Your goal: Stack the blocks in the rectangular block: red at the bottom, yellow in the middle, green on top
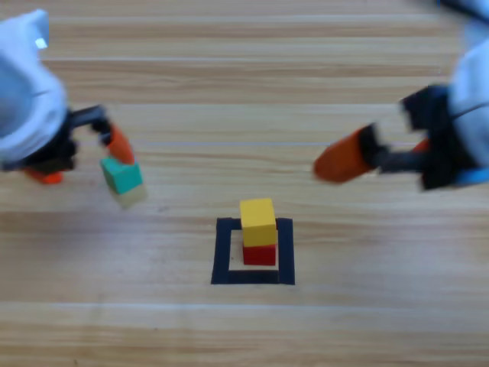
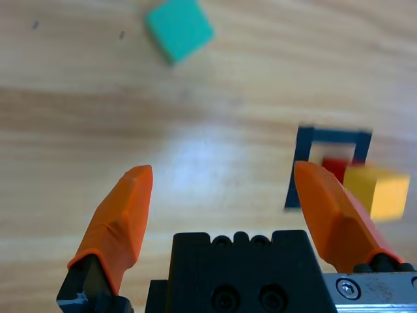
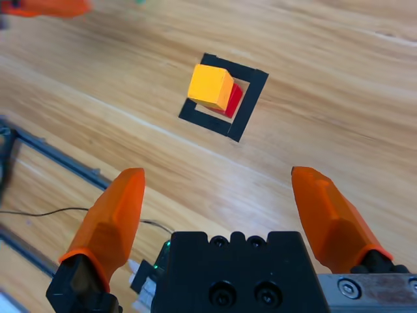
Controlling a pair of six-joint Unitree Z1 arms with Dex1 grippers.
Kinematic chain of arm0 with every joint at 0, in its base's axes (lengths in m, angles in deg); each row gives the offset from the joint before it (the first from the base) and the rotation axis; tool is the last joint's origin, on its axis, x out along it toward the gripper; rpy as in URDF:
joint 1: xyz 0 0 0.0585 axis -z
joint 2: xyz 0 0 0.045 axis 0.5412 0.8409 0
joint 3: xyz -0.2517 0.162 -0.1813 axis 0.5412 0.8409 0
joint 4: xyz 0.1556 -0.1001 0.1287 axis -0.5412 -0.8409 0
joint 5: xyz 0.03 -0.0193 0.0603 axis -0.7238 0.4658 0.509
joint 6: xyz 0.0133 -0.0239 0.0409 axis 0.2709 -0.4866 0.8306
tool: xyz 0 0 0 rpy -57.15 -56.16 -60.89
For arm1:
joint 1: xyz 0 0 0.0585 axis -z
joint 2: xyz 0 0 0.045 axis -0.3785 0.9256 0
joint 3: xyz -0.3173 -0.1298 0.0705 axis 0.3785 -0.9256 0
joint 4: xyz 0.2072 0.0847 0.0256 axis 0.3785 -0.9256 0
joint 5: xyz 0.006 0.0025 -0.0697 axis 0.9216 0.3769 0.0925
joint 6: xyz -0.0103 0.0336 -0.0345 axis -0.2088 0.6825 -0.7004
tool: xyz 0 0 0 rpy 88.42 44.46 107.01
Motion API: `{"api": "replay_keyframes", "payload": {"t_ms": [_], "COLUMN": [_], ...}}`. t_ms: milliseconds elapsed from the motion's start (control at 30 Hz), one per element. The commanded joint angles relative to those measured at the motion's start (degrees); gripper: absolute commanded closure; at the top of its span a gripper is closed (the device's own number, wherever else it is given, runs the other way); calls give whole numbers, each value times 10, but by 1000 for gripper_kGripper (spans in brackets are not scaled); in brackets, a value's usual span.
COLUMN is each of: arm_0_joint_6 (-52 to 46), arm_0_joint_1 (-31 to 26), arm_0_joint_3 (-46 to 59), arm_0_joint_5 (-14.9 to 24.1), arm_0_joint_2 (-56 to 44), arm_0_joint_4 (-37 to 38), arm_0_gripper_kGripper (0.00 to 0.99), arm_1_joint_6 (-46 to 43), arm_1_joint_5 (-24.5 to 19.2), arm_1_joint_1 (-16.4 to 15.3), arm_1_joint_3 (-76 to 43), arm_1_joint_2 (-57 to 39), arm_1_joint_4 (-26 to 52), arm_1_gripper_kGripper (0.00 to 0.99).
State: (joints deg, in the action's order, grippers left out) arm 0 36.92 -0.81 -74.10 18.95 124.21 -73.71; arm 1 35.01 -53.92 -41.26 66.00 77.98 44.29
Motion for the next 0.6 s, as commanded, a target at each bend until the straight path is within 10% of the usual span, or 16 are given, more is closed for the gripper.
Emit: {"api": "replay_keyframes", "payload": {"t_ms": [33, 433, 600], "arm_0_joint_6": [-30, -64, -41], "arm_0_joint_1": [-41, -52, -39], "arm_0_joint_3": [-134, -308, -358], "arm_0_joint_5": [6, 5, 72], "arm_0_joint_2": [180, 321, 304], "arm_0_joint_4": [-39, -137, -171], "arm_0_gripper_kGripper": [59, 57, 57], "arm_1_joint_6": [-1, -2, -3], "arm_1_joint_5": [26, 33, 37], "arm_1_joint_1": [42, 43, 43], "arm_1_joint_3": [-19, -13, -12], "arm_1_joint_2": [-12, 14, 19], "arm_1_joint_4": [8, 8, 8], "arm_1_gripper_kGripper": [0, 0, 0]}}
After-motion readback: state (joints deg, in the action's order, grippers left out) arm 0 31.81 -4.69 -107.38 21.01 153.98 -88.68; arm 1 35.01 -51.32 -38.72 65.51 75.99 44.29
